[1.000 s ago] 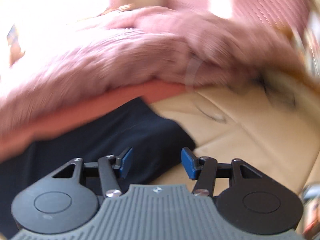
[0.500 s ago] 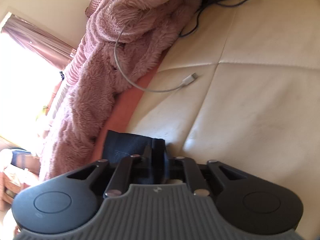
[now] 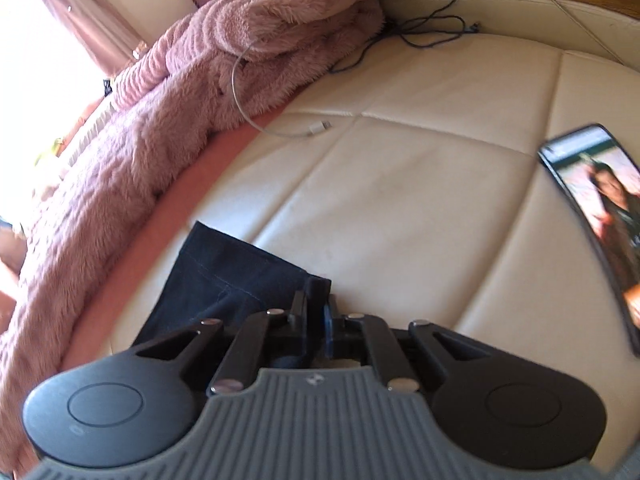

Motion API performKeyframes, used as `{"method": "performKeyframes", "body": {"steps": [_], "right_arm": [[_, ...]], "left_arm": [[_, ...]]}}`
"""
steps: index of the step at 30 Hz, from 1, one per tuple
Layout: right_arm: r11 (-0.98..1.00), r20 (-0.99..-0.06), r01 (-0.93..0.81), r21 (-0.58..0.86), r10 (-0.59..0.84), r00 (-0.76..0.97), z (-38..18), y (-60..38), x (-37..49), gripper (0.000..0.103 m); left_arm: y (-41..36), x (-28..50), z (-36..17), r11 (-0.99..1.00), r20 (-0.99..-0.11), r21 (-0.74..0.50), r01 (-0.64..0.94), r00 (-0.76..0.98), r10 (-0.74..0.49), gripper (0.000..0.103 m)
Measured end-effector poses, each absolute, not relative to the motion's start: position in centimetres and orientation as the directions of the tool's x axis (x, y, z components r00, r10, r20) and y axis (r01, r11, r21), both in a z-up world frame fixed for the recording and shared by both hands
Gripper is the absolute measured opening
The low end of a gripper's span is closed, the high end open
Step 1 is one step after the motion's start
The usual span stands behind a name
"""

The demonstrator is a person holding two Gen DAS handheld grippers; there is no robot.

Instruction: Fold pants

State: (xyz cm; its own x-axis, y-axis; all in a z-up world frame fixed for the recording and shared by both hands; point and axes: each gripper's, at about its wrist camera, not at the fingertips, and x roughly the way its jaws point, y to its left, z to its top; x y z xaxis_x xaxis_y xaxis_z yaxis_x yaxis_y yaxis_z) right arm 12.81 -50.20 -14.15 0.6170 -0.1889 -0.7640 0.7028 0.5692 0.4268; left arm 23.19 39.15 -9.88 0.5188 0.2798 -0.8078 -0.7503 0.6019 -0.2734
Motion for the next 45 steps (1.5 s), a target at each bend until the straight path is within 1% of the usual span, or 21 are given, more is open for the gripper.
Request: {"method": "performKeyframes", "body": {"steps": [1, 2, 4, 6, 7, 8, 12, 17, 19, 23, 26, 30, 32, 33, 35, 37, 38, 39, 40, 43, 45], "right_arm": [[0.592, -0.773, 0.691, 0.415, -0.171, 0.611, -14.2, -49.8, 12.5, 0.006], [0.613, -0.777, 0.680, 0.402, -0.165, 0.608, -14.0, -49.5, 12.3, 0.014], [0.667, -0.776, 0.659, 0.347, -0.191, 0.601, -13.0, -48.5, 12.2, 0.022], [0.742, -0.761, 0.616, 0.264, -0.232, 0.605, -11.5, -47.0, 12.8, 0.025], [0.775, -0.747, 0.591, 0.225, -0.252, 0.615, -10.6, -46.2, 13.1, 0.031], [0.802, -0.728, 0.559, 0.211, -0.253, 0.637, -9.8, -45.3, 13.4, 0.033], [0.879, -0.673, 0.407, 0.249, -0.145, 0.725, -7.7, -41.6, 14.9, 0.034], [0.929, -0.656, 0.207, 0.305, 0.048, 0.753, -8.1, -35.7, 15.8, 0.034], [0.932, -0.658, 0.149, 0.329, 0.114, 0.744, -8.5, -33.6, 15.8, 0.034], [0.920, -0.670, 0.066, 0.386, 0.230, 0.706, -9.5, -30.2, 16.0, 0.035], [0.910, -0.682, 0.011, 0.415, 0.303, 0.666, -10.2, -28.0, 15.6, 0.035], [0.901, -0.707, -0.044, 0.431, 0.368, 0.603, -11.3, -25.5, 15.0, 0.037], [0.897, -0.716, -0.062, 0.437, 0.389, 0.579, -11.9, -24.4, 14.6, 0.038], [0.895, -0.719, -0.072, 0.440, 0.399, 0.570, -12.2, -23.9, 14.4, 0.039], [0.891, -0.719, -0.088, 0.445, 0.414, 0.558, -12.6, -23.0, 14.2, 0.040], [0.886, -0.719, -0.102, 0.452, 0.429, 0.547, -12.8, -22.2, 14.3, 0.040], [0.886, -0.719, -0.110, 0.451, 0.433, 0.544, -12.9, -21.9, 14.4, 0.040], [0.884, -0.717, -0.119, 0.451, 0.439, 0.542, -12.9, -21.8, 14.1, 0.040], [0.884, -0.716, -0.128, 0.450, 0.443, 0.540, -12.9, -21.5, 14.1, 0.040], [0.884, -0.712, -0.162, 0.439, 0.452, 0.538, -12.7, -21.0, 14.7, 0.040], [0.880, -0.708, -0.182, 0.439, 0.464, 0.532, -12.6, -20.7, 15.3, 0.040]], "left_arm": [[39.4, 22.5, -9.7, 0.603, -0.806, -0.268, -0.751, 0.518, 0.287, 0.002], [39.5, 21.8, -9.5, 0.602, -0.801, -0.271, -0.751, 0.523, 0.292, 0.002], [39.4, 21.0, -8.5, 0.612, -0.775, -0.299, -0.732, 0.560, 0.292, 0.002], [38.4, 20.8, -6.9, 0.650, -0.740, -0.310, -0.694, 0.605, 0.292, 0.002], [37.6, 20.8, -5.9, 0.680, -0.719, -0.308, -0.665, 0.630, 0.291, 0.002], [36.7, 20.9, -5.0, 0.710, -0.699, -0.304, -0.635, 0.655, 0.287, 0.002], [30.3, 22.0, -1.0, 0.843, -0.601, -0.246, -0.478, 0.758, 0.254, 0.002], [19.1, 22.3, 1.5, 0.970, -0.491, -0.049, -0.240, 0.851, 0.186, 0.002], [14.8, 22.2, 1.2, 0.988, -0.472, 0.006, -0.154, 0.871, 0.139, 0.002], [6.4, 21.9, -2.5, 0.989, -0.516, 0.147, 0.030, 0.855, 0.051, 0.002], [1.8, 20.8, -7.4, 0.964, -0.620, 0.203, 0.171, 0.785, -0.009, 0.002], [-0.9, 18.9, -12.0, 0.932, -0.733, 0.206, 0.297, 0.678, -0.054, 0.004], [-0.8, 18.4, -13.0, 0.934, -0.781, 0.158, 0.319, 0.620, -0.079, 0.008], [-0.5, 18.4, -13.1, 0.939, -0.797, 0.125, 0.319, 0.596, -0.096, 0.013], [0.7, 18.4, -12.8, 0.947, -0.814, 0.030, 0.319, 0.558, -0.163, 0.013], [1.9, 18.7, -12.2, 0.942, -0.822, -0.075, 0.328, 0.515, -0.244, 0.020], [2.5, 18.6, -11.8, 0.939, -0.812, -0.109, 0.325, 0.516, -0.273, 0.021], [2.9, 18.5, -11.4, 0.940, -0.800, -0.117, 0.320, 0.531, -0.280, 0.027], [3.3, 18.4, -11.0, 0.946, -0.790, -0.103, 0.308, 0.552, -0.266, 0.032], [3.9, 19.0, -10.3, 0.945, -0.778, -0.028, 0.325, 0.587, -0.224, 0.032], [3.2, 19.4, -10.1, 0.931, -0.781, 0.056, 0.361, 0.597, -0.184, 0.032]]}}
